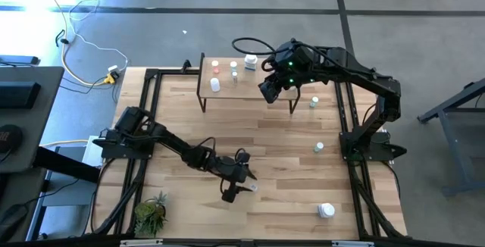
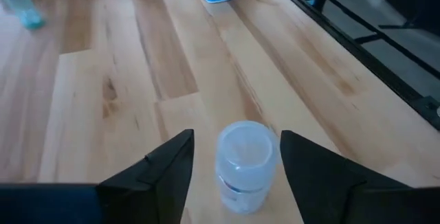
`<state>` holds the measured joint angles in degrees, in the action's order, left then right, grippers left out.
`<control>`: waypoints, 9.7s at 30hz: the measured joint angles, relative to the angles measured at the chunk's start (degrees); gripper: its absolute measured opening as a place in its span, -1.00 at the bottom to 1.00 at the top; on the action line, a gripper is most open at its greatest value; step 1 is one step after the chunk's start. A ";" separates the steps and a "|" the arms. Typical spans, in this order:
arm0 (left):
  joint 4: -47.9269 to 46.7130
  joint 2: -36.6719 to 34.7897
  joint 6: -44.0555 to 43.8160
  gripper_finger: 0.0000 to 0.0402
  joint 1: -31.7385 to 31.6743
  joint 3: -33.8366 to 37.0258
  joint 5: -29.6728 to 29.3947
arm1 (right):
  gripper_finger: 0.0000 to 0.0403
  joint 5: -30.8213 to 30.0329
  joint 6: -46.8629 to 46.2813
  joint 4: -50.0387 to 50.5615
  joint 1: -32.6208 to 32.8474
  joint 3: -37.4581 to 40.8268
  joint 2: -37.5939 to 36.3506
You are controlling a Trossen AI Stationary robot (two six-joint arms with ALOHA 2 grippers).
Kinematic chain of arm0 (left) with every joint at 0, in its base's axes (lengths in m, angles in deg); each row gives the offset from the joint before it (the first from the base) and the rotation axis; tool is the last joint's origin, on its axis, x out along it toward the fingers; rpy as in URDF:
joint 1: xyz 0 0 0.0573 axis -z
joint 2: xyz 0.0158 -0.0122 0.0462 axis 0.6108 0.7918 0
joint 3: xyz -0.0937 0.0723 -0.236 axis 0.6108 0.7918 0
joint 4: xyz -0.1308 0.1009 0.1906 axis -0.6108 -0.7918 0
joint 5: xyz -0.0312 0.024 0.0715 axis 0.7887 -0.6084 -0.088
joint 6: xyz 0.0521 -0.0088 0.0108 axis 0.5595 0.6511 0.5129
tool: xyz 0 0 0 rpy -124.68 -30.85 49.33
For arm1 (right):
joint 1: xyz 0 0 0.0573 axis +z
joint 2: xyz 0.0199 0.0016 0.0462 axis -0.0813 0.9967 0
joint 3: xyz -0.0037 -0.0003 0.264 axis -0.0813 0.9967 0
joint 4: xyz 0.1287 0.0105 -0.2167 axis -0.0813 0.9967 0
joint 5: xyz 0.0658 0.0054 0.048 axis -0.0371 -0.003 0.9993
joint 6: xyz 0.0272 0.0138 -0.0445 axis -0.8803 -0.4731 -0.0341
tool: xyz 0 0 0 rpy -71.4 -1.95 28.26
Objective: Pick and place medicine bottles onto shelf by color
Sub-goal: Put the white pill bottle on the shelf, then put the blue pill bottle on the shelf
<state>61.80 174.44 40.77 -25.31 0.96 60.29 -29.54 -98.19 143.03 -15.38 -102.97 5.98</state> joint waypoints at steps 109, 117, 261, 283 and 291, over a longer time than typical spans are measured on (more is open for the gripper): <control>-32.03 -27.69 -6.76 -0.29 -32.67 -18.25 -24.24 | -0.14 -10.79 7.16 9.46 -0.18 0.00 -12.81; -28.87 -20.74 -9.62 -0.29 -31.60 -18.25 -27.54 | -0.14 -10.80 9.98 9.53 -0.17 0.00 -12.81; -52.42 -30.50 -15.89 0.17 -27.80 -13.39 -4.43 | -0.14 -11.10 0.94 18.02 -0.11 25.43 -28.36; -35.34 -39.06 -19.10 0.17 -27.64 1.73 -7.54 | -0.14 -0.13 -38.85 12.39 13.55 55.54 -42.63; -28.92 -39.06 -17.57 0.17 -27.64 1.73 -5.91 | -0.14 0.55 -48.13 8.04 19.31 64.66 -42.33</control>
<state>32.89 135.38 23.20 -52.96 2.69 54.38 -28.99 -146.31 151.07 3.93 -38.32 -36.35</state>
